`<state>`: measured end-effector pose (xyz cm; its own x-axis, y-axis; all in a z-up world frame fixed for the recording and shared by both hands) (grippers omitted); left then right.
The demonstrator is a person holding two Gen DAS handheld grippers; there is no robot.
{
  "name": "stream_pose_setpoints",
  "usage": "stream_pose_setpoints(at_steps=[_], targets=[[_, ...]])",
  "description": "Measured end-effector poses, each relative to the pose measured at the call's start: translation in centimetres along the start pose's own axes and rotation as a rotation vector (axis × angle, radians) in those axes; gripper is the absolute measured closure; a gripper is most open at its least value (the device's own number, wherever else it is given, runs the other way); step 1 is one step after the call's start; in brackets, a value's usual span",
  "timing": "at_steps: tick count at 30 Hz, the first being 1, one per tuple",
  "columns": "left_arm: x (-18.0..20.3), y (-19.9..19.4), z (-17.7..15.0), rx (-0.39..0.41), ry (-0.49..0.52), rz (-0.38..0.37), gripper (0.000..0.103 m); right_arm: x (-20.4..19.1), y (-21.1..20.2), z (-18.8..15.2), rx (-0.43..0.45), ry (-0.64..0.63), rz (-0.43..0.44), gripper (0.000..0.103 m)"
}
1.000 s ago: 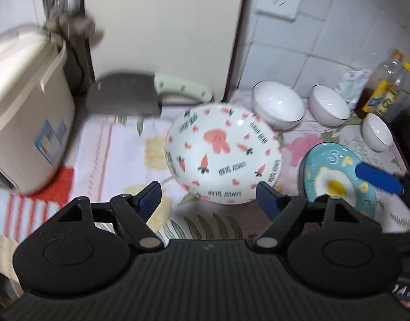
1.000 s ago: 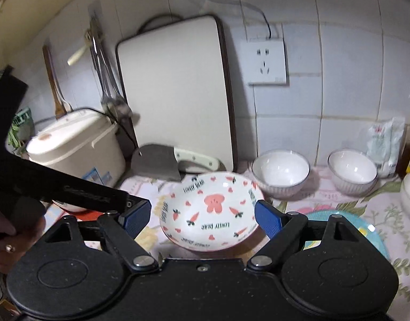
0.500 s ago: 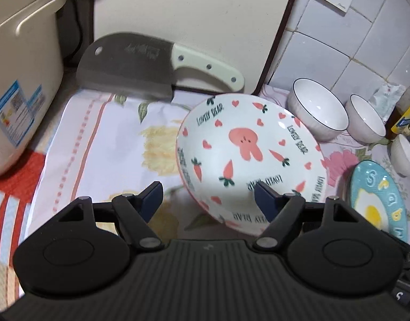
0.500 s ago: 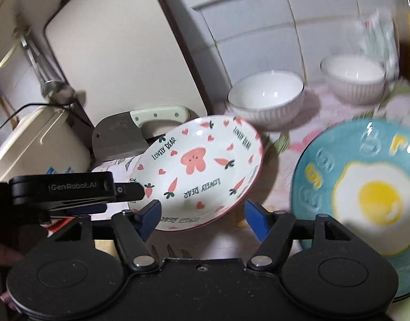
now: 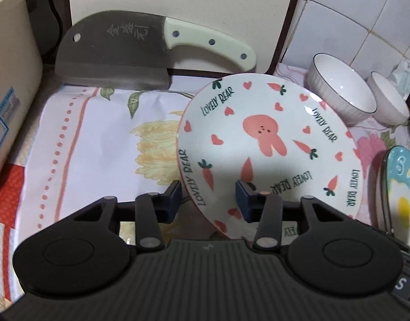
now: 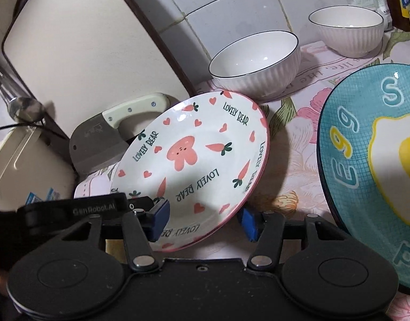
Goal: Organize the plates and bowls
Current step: 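Grasp the bunny plate rim with both grippers and lift it, then carry the bunny plate with both grippers over the blue egg plate stack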
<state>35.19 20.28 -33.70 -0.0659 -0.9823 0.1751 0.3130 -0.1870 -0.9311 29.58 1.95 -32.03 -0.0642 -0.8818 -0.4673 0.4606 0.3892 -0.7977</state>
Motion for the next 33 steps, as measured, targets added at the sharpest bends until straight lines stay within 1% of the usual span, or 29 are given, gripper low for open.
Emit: stream_pose_setpoints(at_steps=[1, 5, 9, 11, 12, 13, 14, 15, 16, 18, 21, 24, 26, 28, 30, 33], targets=[[0.0, 0.0, 0.0, 0.000, -0.008, -0.014, 0.067, 0.0, 0.0, 0.0, 0.008, 0.003, 0.003, 0.042], [-0.3, 0.0, -0.1, 0.007, -0.034, -0.023, 0.074, 0.1, -0.1, -0.1, 0.036, 0.024, 0.003, 0.043], [-0.6, -0.1, -0.2, 0.017, -0.055, -0.042, 0.076, 0.6, -0.1, 0.2, 0.058, 0.113, 0.021, 0.043], [-0.7, -0.1, -0.2, 0.018, -0.059, -0.042, 0.076, 0.7, -0.1, 0.3, 0.060, 0.142, 0.016, 0.044], [-0.7, -0.1, -0.2, 0.019, -0.064, -0.043, 0.077, 0.6, -0.1, 0.3, 0.058, 0.149, 0.006, 0.049], [-0.7, -0.1, -0.3, 0.020, -0.069, -0.043, 0.077, 0.7, -0.1, 0.3, 0.056, 0.157, -0.016, 0.060], [-0.7, -0.1, -0.3, 0.019, -0.073, -0.043, 0.077, 0.9, -0.1, 0.3, 0.053, 0.166, -0.043, 0.067], [-0.6, -0.1, -0.2, 0.015, -0.070, -0.040, 0.077, 1.3, -0.2, 0.2, 0.049, 0.182, -0.054, 0.077], [-0.6, -0.1, -0.2, 0.007, -0.060, -0.035, 0.077, 1.9, -0.3, 0.1, 0.049, 0.197, -0.045, 0.085], [-0.4, -0.1, 0.0, -0.011, -0.055, -0.030, 0.077, 2.5, -0.3, 0.0, 0.039, 0.199, -0.018, 0.085], [-0.3, -0.1, 0.2, -0.032, -0.054, -0.021, 0.077, 2.0, -0.4, 0.3, 0.005, 0.158, -0.052, 0.083], [0.1, -0.6, 0.3, -0.042, -0.033, 0.014, 0.077, 1.9, -0.5, 0.6, -0.035, 0.162, -0.048, 0.084], [0.6, -1.3, 0.5, -0.051, -0.013, 0.031, 0.077, 1.6, -0.8, 1.0, -0.043, 0.144, -0.055, 0.083], [1.0, -1.9, 0.5, -0.059, 0.003, 0.025, 0.077, 1.6, -1.1, 1.3, -0.065, 0.151, -0.056, 0.083], [1.2, -2.3, 0.4, -0.055, 0.025, 0.024, 0.079, 2.1, -1.2, 1.5, -0.077, 0.176, -0.030, 0.083], [1.4, -2.9, 0.1, -0.056, 0.024, 0.021, 0.079, 2.2, -1.8, 1.7, -0.087, 0.166, -0.019, 0.083]])
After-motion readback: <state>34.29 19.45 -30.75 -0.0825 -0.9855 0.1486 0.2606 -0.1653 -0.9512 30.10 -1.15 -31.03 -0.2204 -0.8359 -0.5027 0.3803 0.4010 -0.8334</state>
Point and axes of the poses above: each gripper's, at about its wrist camera, not at the fingertips, and y roughly the way its jaws point, x to its right, z to its top, the point moved 9 cm from there along y, roughly the way its jaws point, and after that the axes turned 15 degrees about -x, right-handed, at the moved point
